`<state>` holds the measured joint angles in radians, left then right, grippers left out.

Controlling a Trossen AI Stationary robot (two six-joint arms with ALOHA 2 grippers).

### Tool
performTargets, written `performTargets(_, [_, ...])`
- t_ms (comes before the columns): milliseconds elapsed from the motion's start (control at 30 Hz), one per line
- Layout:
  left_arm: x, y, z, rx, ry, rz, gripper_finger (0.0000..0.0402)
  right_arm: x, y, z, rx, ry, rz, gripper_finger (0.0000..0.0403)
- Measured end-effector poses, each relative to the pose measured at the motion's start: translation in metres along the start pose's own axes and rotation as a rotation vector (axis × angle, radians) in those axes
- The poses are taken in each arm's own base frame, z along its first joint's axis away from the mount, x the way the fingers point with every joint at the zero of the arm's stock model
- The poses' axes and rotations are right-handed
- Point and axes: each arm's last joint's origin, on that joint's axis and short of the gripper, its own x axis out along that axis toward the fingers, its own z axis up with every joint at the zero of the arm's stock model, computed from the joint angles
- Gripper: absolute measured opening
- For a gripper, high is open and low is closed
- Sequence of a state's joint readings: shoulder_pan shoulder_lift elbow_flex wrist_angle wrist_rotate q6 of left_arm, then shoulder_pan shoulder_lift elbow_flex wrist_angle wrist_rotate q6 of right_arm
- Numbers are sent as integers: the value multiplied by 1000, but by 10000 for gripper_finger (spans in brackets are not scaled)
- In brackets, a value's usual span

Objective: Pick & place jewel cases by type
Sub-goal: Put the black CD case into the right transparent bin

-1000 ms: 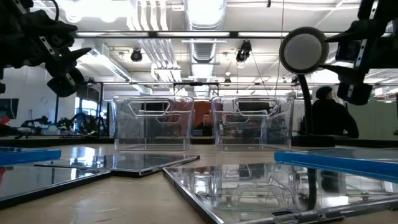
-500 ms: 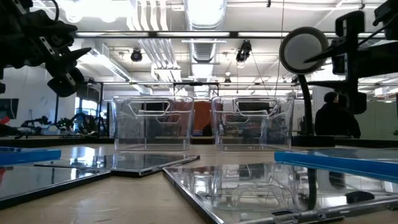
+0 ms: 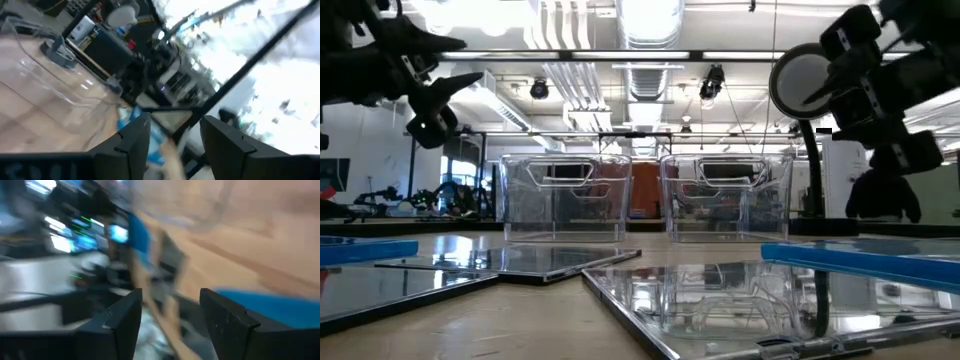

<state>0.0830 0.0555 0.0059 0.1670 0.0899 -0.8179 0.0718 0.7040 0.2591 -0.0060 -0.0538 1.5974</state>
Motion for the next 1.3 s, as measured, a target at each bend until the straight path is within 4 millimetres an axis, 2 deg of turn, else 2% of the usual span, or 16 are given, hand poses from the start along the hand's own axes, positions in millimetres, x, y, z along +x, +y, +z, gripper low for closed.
performTargets(167, [0,-3,3,-205,-33,-27,155,19,25,-9,-81,57,-231,194])
performTargets(300, [0,0,4,-298,-83,22,155,41,39,-13,-130,117,-299,194])
performTargets(400, [2,0,4,-390,-91,38,155,58,40,-15,-128,170,-359,194])
performTargets(467, [3,1,1,-402,-34,72,155,70,39,-16,-118,206,-389,194])
performTargets(667, [10,-7,4,-333,150,231,143,110,33,-18,-75,277,-367,194])
performTargets(867, [28,-17,1,-221,345,272,136,150,43,-18,-90,267,-317,194])
performTargets(1067, [44,-16,-22,-37,534,337,135,186,45,-18,-95,268,-349,194])
performTargets(1200, [47,-12,-43,-6,653,402,135,202,45,-17,-97,209,-364,194])
performTargets(1300, [51,-18,-51,15,690,393,135,211,50,-16,-85,144,-358,194])
